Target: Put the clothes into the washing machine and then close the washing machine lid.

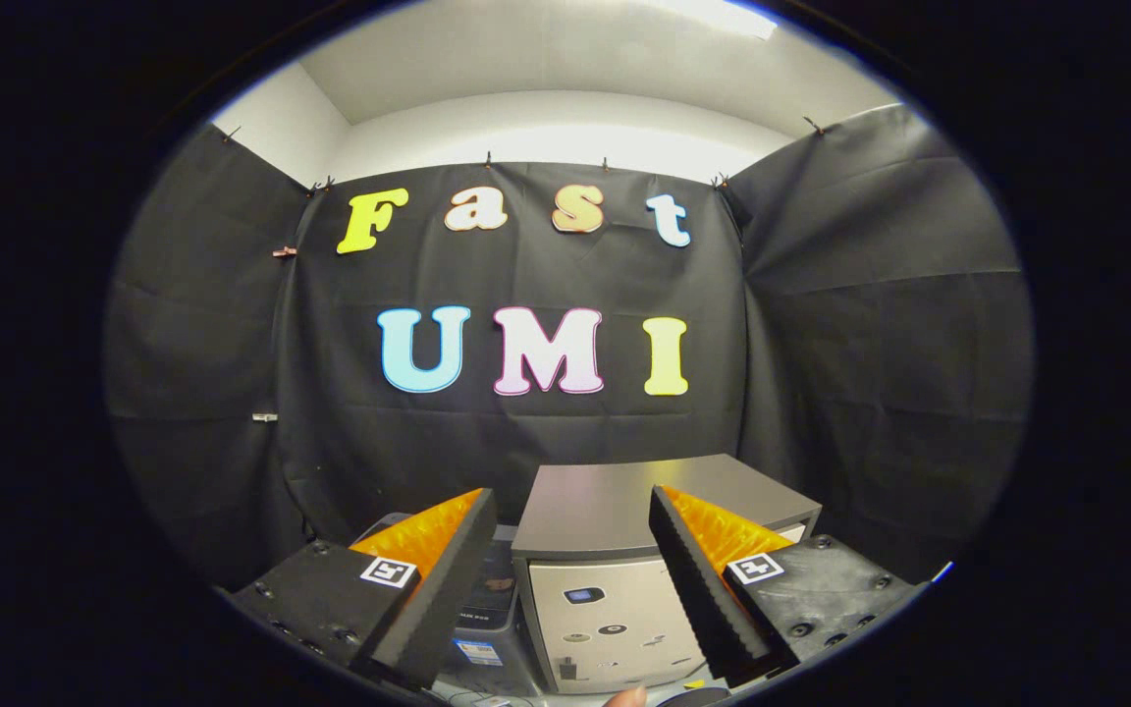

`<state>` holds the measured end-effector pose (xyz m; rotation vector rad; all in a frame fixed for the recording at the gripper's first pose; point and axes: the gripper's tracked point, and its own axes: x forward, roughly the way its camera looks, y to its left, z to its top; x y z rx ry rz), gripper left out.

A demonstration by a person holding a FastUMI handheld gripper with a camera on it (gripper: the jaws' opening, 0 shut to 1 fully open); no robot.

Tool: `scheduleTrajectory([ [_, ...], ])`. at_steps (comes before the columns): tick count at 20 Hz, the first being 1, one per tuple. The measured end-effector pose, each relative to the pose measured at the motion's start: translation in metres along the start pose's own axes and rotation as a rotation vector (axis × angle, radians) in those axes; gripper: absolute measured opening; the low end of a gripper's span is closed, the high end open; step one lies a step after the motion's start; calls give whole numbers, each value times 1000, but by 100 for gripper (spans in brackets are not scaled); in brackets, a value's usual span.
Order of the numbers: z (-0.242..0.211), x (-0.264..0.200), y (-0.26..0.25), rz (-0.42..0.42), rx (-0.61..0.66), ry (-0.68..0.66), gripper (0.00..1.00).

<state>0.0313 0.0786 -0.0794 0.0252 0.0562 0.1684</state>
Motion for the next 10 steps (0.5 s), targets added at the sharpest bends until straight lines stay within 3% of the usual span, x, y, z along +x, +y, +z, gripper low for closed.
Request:
scheduleTrajectory([
  [3,-2,-9,9,16,-53,-13,99],
  [10,-10,-7,9,27,-35,4,100],
])
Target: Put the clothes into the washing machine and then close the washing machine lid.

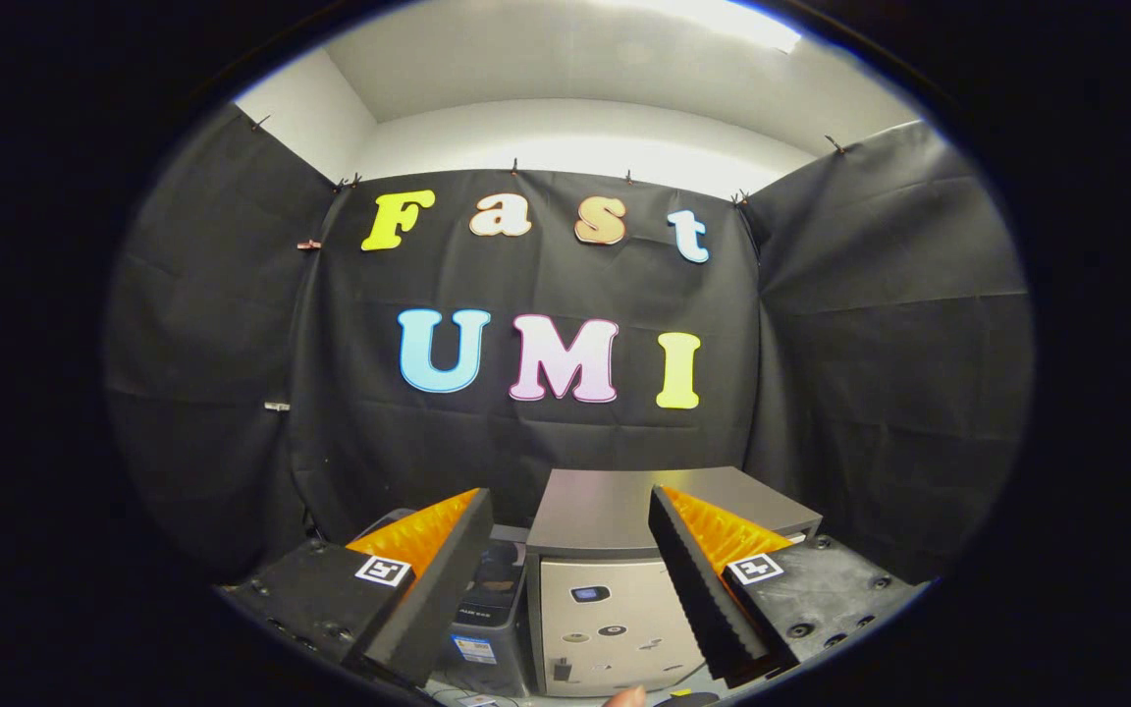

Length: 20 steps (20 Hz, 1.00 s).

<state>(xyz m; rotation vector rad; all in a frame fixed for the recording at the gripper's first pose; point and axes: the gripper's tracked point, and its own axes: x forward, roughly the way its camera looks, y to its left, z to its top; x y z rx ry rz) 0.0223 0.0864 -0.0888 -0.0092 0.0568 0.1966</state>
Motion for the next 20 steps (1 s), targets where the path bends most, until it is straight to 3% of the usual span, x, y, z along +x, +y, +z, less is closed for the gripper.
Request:
scheduleTrajectory([
  [6,1,-1,-15,-43,2,-4,100],
  [20,-3,-7,-18,-57,-5,1,100],
])
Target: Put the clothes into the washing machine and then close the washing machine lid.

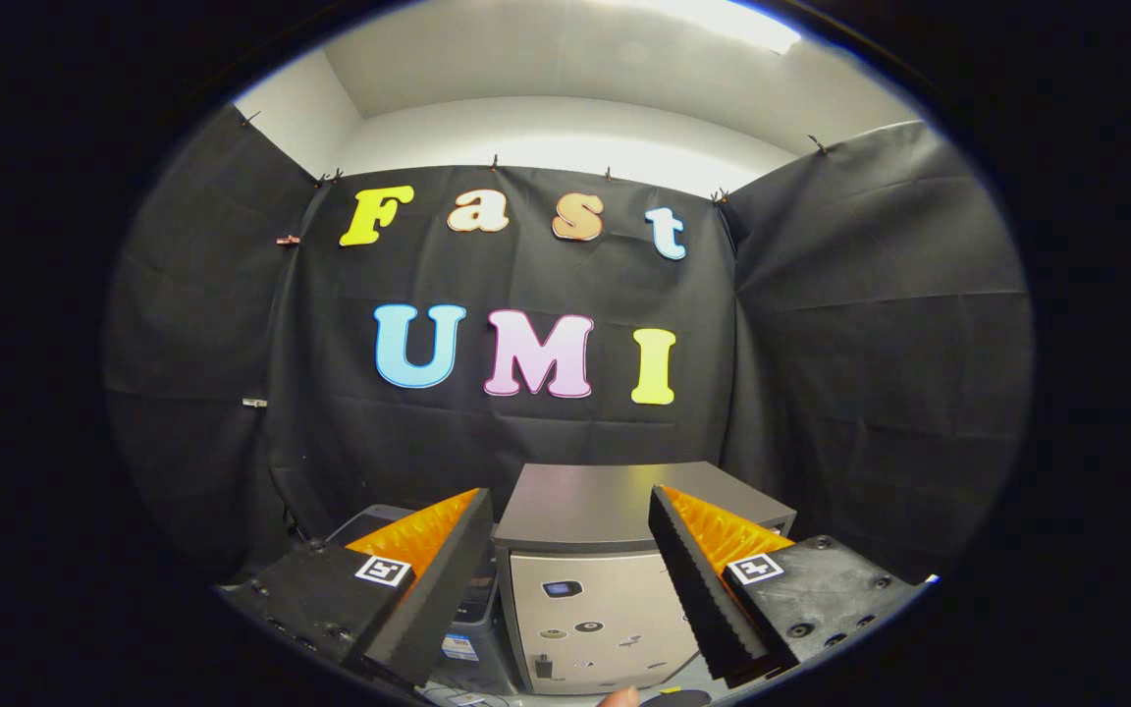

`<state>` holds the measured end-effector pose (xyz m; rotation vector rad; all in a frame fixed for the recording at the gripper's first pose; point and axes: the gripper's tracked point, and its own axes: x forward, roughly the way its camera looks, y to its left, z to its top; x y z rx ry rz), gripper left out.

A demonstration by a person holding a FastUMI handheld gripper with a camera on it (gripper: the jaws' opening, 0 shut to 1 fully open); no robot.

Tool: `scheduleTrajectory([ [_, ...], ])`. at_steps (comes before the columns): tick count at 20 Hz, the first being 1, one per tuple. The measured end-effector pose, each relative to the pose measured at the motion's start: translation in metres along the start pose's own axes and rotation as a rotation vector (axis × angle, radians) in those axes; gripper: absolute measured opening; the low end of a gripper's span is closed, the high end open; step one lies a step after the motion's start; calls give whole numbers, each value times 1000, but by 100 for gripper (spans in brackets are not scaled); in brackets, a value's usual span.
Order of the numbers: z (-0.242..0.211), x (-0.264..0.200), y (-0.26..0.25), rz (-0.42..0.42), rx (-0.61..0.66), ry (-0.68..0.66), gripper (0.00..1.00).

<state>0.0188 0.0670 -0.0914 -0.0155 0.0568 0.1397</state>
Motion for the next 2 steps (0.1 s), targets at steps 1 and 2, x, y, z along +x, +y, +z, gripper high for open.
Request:
scheduleTrajectory([
  [1,0,0,0,1,1,1,100],
  [2,0,-1,-1,0,2,1,100],
])
